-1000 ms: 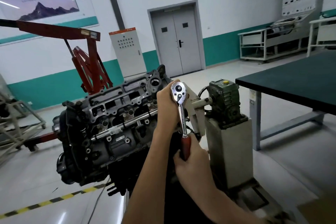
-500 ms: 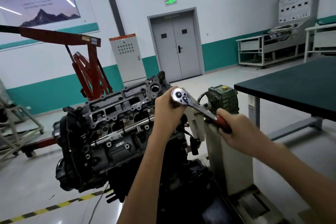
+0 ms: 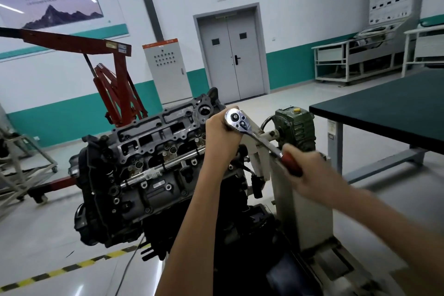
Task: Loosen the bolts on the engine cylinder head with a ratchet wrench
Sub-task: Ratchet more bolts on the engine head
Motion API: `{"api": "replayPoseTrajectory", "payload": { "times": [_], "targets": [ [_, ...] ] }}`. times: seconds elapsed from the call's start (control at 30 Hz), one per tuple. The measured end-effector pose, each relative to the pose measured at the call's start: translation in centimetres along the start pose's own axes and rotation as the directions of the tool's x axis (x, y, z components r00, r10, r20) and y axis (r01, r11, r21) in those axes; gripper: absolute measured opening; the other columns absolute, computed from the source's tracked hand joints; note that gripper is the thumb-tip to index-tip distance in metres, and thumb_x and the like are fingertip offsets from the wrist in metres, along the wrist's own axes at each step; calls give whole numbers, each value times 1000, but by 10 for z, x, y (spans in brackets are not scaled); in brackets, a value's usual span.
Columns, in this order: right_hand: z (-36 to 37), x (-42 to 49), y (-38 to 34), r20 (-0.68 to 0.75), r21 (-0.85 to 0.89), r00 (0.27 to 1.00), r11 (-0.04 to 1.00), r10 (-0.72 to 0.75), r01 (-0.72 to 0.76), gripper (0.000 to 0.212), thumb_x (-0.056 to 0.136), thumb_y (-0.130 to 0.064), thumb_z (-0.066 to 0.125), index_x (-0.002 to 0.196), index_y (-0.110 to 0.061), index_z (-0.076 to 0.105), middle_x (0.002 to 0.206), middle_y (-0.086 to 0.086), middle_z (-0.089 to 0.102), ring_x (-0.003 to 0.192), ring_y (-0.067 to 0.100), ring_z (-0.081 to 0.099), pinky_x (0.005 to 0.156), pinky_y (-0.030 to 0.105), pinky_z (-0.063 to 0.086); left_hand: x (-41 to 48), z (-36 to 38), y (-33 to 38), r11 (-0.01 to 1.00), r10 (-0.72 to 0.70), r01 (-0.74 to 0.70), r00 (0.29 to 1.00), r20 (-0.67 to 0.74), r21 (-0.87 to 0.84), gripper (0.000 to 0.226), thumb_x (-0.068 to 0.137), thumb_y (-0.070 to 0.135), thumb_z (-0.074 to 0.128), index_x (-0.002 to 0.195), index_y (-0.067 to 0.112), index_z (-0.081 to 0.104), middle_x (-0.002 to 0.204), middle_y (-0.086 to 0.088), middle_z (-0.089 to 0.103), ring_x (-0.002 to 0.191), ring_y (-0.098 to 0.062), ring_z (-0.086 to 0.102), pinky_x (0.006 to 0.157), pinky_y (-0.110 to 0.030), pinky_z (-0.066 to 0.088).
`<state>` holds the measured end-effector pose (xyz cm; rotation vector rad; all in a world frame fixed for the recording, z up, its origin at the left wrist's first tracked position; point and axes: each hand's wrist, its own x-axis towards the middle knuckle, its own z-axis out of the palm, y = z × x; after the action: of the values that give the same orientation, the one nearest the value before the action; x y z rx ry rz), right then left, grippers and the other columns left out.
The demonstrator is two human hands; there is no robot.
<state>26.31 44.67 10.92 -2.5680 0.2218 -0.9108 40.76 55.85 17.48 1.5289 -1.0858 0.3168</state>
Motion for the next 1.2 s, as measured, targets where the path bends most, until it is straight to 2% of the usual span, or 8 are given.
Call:
{"api": "replayPoseTrajectory", "payload": {
  "times": [0.1,0.2,0.33,0.5,0.77,0.97,1.1,1.2],
  "targets": [
    [-43,34,19,-7,-248,991,960,-132,126,32,70,-2,68,98,-12,56,72,8,63,56,16,56,53,21,43,1,-2,3,1000,25,-25,1000,11,-4,17,76,-10,63,62,-4,56,58,-8,51,55,-6,36,54,-20,34],
    [-36,34,17,-39,-269,994,959,-100,86,32,71,-4,67,99,-13,53,67,1,58,56,16,56,54,24,45,-2,-3,-1,998,52,-52,999,0,-25,23,76,-9,66,62,5,55,58,2,51,54,-4,38,53,-17,34],
    [31,-15,-28,-139,161,973,974,183,-160,27,76,-6,65,92,-22,51,61,-10,51,48,-2,50,47,7,40,-7,9,-3,984,176,-175,980,-89,23,29,72,-15,59,70,14,53,60,12,49,54,0,43,54,-10,31],
    [90,-27,-94,-223,575,920,806,322,-142,29,73,1,60,74,-24,45,53,-8,50,51,1,52,41,3,32,-7,8,-5,989,82,-91,993,-84,-119,35,78,1,59,63,28,44,55,14,40,55,-5,31,52,-23,27],
    [18,-10,-10,-44,107,998,993,48,-43,27,77,-5,67,97,-19,54,58,-11,47,44,4,47,46,7,35,0,4,-5,996,81,-82,996,-33,-33,48,73,-14,53,52,27,39,47,13,41,48,-1,36,47,-12,28],
    [-49,42,20,-13,-302,986,940,-168,156,29,68,1,70,89,-9,53,66,-8,45,53,18,50,52,23,36,2,3,-3,994,97,-97,995,-1,-45,51,77,-9,63,52,29,41,49,11,38,51,-4,30,50,-16,28],
    [-9,8,5,-116,-107,993,994,5,-18,26,74,-3,68,94,-12,54,60,-12,42,49,-1,43,48,9,27,-1,4,-7,991,130,-131,991,-31,-40,55,73,-14,59,57,36,43,51,18,49,50,1,42,50,-9,32],
    [38,-20,-39,-186,209,965,967,185,-145,25,75,-5,67,91,-18,53,57,-5,50,45,9,50,48,11,35,0,9,-6,982,181,-185,979,-99,-38,44,71,-13,55,57,26,44,50,13,44,50,-1,37,50,-10,27]
  ]
}}
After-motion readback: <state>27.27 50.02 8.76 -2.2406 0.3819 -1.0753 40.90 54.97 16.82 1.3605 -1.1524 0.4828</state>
